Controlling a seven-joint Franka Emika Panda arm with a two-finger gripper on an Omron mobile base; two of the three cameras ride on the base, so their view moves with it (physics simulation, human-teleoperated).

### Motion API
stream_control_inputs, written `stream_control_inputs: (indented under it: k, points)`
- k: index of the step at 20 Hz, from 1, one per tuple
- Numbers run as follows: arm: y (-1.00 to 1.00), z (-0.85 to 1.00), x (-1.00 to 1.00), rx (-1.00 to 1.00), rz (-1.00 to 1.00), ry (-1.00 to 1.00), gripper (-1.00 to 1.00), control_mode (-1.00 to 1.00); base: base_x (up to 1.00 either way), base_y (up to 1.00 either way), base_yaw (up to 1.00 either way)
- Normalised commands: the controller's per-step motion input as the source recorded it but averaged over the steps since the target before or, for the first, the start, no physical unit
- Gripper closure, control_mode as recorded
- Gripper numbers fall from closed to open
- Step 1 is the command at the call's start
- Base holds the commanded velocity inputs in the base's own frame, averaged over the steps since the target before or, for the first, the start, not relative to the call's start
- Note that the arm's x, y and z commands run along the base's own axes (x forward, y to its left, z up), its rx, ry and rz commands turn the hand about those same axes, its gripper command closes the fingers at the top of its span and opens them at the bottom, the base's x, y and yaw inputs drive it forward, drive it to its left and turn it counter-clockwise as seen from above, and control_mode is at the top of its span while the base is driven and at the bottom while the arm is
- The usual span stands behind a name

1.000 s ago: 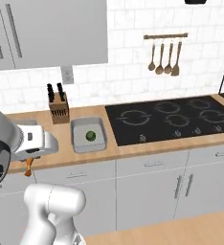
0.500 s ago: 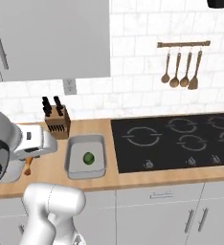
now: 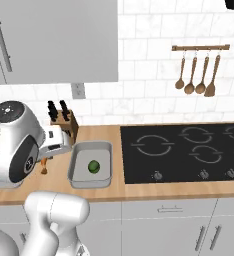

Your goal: Place one avocado and one chicken drumstick in each tupperware on the nearby counter, to pack two identical lunches.

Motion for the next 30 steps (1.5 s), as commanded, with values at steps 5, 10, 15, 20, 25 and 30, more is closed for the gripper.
stream_control_inputs:
  k: [5, 10, 15, 20, 25, 30]
  points:
    - [0.00, -0.64, 0.74, 0.00, 0.00, 0.00, 1.00, -1.00, 0.00, 0.00, 0.00]
    - [0.00, -0.57, 0.79, 0.00, 0.00, 0.00, 1.00, -1.00, 0.00, 0.00, 0.00]
    - [0.00, -0.57, 0.69, 0.00, 0.00, 0.00, 1.00, -1.00, 0.00, 0.00, 0.00]
    - [0.00, -0.56, 0.62, 0.00, 0.00, 0.00, 1.00, -1.00, 0.00, 0.00, 0.00]
    - [0.00, -0.46, 0.62, 0.00, 0.00, 0.00, 1.00, -1.00, 0.00, 0.00, 0.00]
    - [0.00, -0.44, 0.59, 0.00, 0.00, 0.00, 1.00, -1.00, 0.00, 0.00, 0.00]
